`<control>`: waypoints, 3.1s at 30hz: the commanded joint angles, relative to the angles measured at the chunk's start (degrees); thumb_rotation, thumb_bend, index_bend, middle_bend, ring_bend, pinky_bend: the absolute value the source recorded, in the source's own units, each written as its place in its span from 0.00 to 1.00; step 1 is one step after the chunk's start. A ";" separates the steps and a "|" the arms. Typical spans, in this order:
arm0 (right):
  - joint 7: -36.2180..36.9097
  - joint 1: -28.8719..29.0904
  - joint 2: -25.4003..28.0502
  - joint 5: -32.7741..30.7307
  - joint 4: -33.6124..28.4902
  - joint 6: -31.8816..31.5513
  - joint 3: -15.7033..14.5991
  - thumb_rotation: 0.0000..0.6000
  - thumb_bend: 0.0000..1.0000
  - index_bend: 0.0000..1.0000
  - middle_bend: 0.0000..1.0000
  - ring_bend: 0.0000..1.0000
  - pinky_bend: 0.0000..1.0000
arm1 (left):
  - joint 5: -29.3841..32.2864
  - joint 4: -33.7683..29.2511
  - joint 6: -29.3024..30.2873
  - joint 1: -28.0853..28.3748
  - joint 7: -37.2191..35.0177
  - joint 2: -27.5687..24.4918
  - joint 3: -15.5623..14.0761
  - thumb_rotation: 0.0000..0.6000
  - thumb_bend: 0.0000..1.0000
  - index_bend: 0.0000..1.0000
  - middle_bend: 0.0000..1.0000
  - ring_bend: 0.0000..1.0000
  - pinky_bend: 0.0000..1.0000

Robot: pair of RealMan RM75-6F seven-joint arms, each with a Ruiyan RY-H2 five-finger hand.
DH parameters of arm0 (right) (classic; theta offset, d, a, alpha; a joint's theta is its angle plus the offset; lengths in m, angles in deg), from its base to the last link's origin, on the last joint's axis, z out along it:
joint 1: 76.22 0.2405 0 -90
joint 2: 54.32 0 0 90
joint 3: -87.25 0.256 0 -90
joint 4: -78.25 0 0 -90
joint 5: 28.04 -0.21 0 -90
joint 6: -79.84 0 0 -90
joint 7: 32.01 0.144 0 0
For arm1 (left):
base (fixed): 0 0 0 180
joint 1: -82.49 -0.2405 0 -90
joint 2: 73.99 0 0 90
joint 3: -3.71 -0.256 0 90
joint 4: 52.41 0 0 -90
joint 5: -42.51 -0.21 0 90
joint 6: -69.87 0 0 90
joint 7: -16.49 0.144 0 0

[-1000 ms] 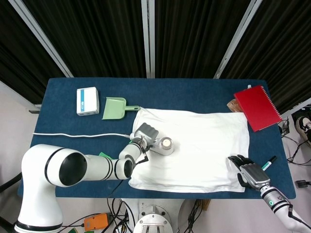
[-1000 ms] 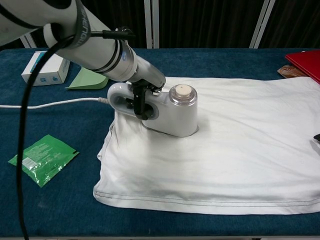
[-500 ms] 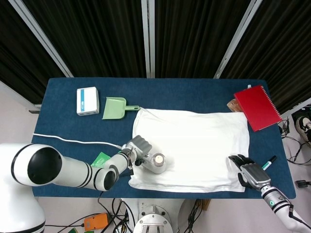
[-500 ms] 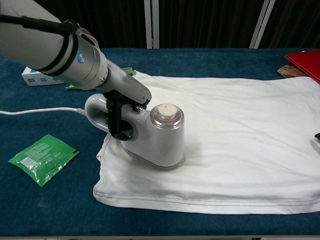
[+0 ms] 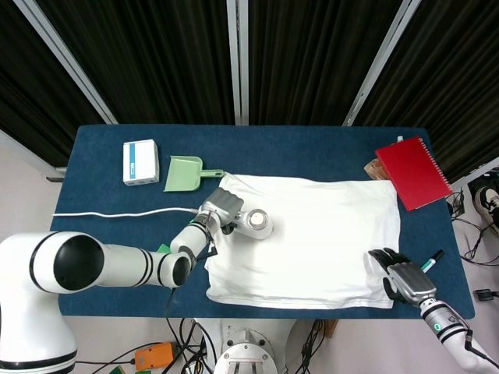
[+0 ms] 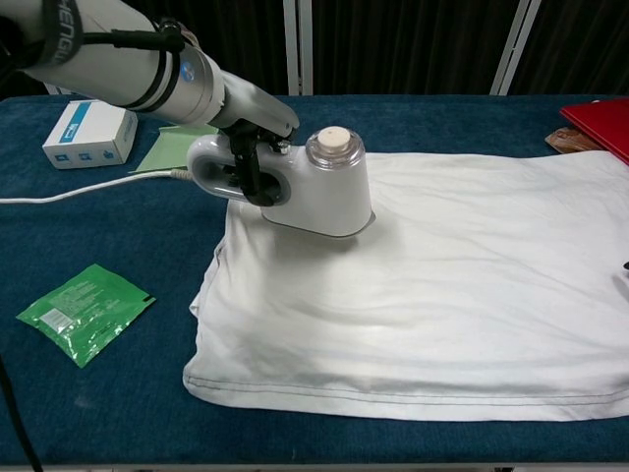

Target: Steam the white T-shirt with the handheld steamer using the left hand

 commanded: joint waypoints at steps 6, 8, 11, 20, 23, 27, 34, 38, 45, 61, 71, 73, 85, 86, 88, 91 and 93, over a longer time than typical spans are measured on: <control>-0.18 0.06 -0.03 -0.50 -0.04 0.42 0.15 1.00 0.88 0.06 0.14 0.05 0.18 | 6.16 7.01 -3.83 -0.98 1.01 3.33 -2.42 0.40 0.72 0.70 0.89 0.72 0.61; -0.24 0.14 -0.07 -0.47 -0.04 0.48 0.20 1.00 0.88 0.06 0.14 0.05 0.18 | 7.40 8.01 -4.20 -1.39 1.08 3.40 -3.24 0.40 0.72 0.70 0.89 0.72 0.61; -0.25 0.21 -0.11 -0.45 -0.02 0.48 0.28 1.00 0.88 0.06 0.14 0.05 0.18 | 8.87 8.88 -4.38 -2.09 1.04 2.92 -4.32 0.39 0.72 0.70 0.89 0.72 0.61; 0.34 0.36 -0.49 0.03 0.49 0.28 0.36 1.00 0.88 0.06 0.14 0.05 0.18 | 9.97 6.93 -2.68 -3.93 -0.09 -1.67 -4.88 0.40 0.72 0.70 0.89 0.72 0.61; 0.53 0.41 -0.54 0.18 0.64 0.25 0.33 1.00 0.88 0.06 0.14 0.05 0.18 | 6.53 3.76 -1.75 -4.79 -1.51 -3.50 -2.48 0.40 0.72 0.70 0.89 0.72 0.61; 0.66 0.40 -0.49 0.12 0.68 0.23 0.34 1.00 0.88 0.06 0.14 0.05 0.18 | -0.66 -1.74 0.89 -5.38 -1.20 -3.96 -0.05 0.40 0.72 0.70 0.89 0.72 0.61; 0.41 0.33 -0.38 -0.20 0.57 0.41 0.28 1.00 0.88 0.06 0.14 0.05 0.18 | -8.91 -9.51 7.00 -5.02 2.61 -0.84 1.86 0.36 0.72 0.70 0.89 0.72 0.61; 0.32 0.31 -0.42 -0.25 0.50 0.39 0.31 1.00 0.88 0.06 0.14 0.05 0.18 | -9.92 -11.23 8.90 -4.35 5.26 1.82 2.33 0.36 0.72 0.70 0.89 0.72 0.61; 0.57 0.32 -0.62 -0.35 0.81 0.47 0.36 1.00 0.88 0.06 0.14 0.05 0.18 | -5.89 -7.48 8.46 -3.46 7.67 6.06 3.52 0.35 0.72 0.70 0.89 0.72 0.61; 0.88 0.72 -0.90 -0.81 1.29 1.27 0.62 1.00 0.88 0.06 0.14 0.05 0.18 | 5.64 1.92 6.06 -5.72 10.01 4.28 1.45 0.36 0.71 0.70 0.88 0.71 0.61; 1.51 0.38 -0.16 -0.58 1.08 -0.29 1.02 1.00 0.88 0.05 0.14 0.05 0.18 | 2.34 -1.66 4.64 -11.96 3.29 -4.54 3.62 0.36 0.71 0.70 0.87 0.71 0.61; 1.84 0.06 0.35 -0.69 0.99 -1.35 1.38 1.00 0.88 0.05 0.14 0.05 0.18 | -0.10 -3.20 5.00 -13.98 1.28 -6.95 3.73 0.36 0.71 0.70 0.87 0.71 0.61; 2.95 -1.72 3.36 -0.19 -0.55 -7.36 3.13 1.00 0.88 0.05 0.14 0.05 0.18 | -7.97 -4.26 6.10 -23.46 -2.82 -10.91 -0.48 0.35 0.70 0.70 0.85 0.69 0.57; 2.93 -1.78 3.44 -0.09 -0.62 -7.49 3.12 1.00 0.88 0.05 0.14 0.05 0.18 | -7.91 -3.94 6.21 -23.77 -2.73 -10.75 -0.66 0.35 0.69 0.70 0.85 0.68 0.57; 2.83 -1.90 3.66 0.10 -0.80 -7.64 3.03 1.00 0.88 0.05 0.14 0.05 0.18 | -8.03 -3.44 6.46 -24.51 -2.66 -10.52 -0.89 0.35 0.69 0.70 0.84 0.68 0.57; 2.84 -2.10 3.86 0.18 -1.04 -7.88 3.01 1.00 0.88 0.04 0.14 0.05 0.18 | -8.43 -3.14 6.54 -25.17 -2.01 -10.69 -1.37 0.35 0.68 0.68 0.80 0.64 0.55; 2.83 -2.28 4.04 0.20 -1.22 -8.21 3.07 1.00 0.88 0.04 0.14 0.05 0.18 | -8.93 -3.36 6.51 -25.74 -2.20 -11.03 -1.19 0.35 0.65 0.60 0.70 0.55 0.51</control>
